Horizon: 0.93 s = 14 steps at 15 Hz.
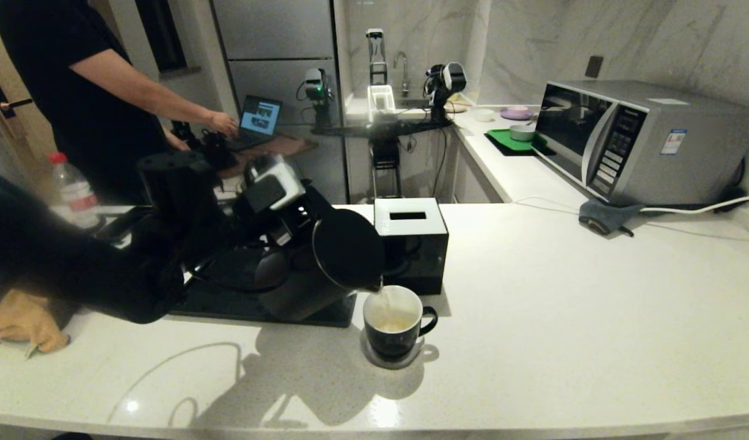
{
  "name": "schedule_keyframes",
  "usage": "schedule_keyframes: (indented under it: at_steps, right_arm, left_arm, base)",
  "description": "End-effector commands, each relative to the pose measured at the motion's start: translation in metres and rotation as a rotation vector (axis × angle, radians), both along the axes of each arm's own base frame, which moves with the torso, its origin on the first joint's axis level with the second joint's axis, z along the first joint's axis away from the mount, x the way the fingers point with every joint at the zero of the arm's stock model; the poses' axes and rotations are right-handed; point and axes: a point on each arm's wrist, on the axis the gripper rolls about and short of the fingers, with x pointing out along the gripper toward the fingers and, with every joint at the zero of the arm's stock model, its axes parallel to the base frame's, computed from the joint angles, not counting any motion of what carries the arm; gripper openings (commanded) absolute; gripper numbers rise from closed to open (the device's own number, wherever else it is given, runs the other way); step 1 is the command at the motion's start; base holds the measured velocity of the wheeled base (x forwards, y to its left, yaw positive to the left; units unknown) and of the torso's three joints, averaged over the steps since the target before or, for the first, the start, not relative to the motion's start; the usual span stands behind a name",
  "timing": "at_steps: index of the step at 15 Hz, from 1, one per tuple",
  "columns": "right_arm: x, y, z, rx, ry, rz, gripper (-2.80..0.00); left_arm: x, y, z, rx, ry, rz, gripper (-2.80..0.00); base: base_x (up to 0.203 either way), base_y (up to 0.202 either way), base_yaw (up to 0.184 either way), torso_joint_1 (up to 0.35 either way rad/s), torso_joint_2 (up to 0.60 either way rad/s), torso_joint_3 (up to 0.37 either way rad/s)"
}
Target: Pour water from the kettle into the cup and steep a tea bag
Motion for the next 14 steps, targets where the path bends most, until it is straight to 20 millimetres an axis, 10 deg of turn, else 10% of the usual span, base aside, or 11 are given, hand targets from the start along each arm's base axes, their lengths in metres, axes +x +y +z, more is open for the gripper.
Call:
schedule_keyframes:
  at_steps: [1,14]
  right_arm:
    - [0.0,0.0,0.0,0.001,0.001,0.0,-2.8]
    - [0.0,0.0,0.0,0.001,0.001,0.0,-2.8]
  left_arm:
    - [0.0,-0.001,0.001,0.001,-0.009,-0.005,-2.8]
    - [-0.011,0.004,0.004,-0.159,0.042,-0.01,-2.8]
  base:
    - [0.0,0.0,0.0,0.0,0.0,0.0]
    - [0.0,0.0,0.0,0.0,0.0,0.0]
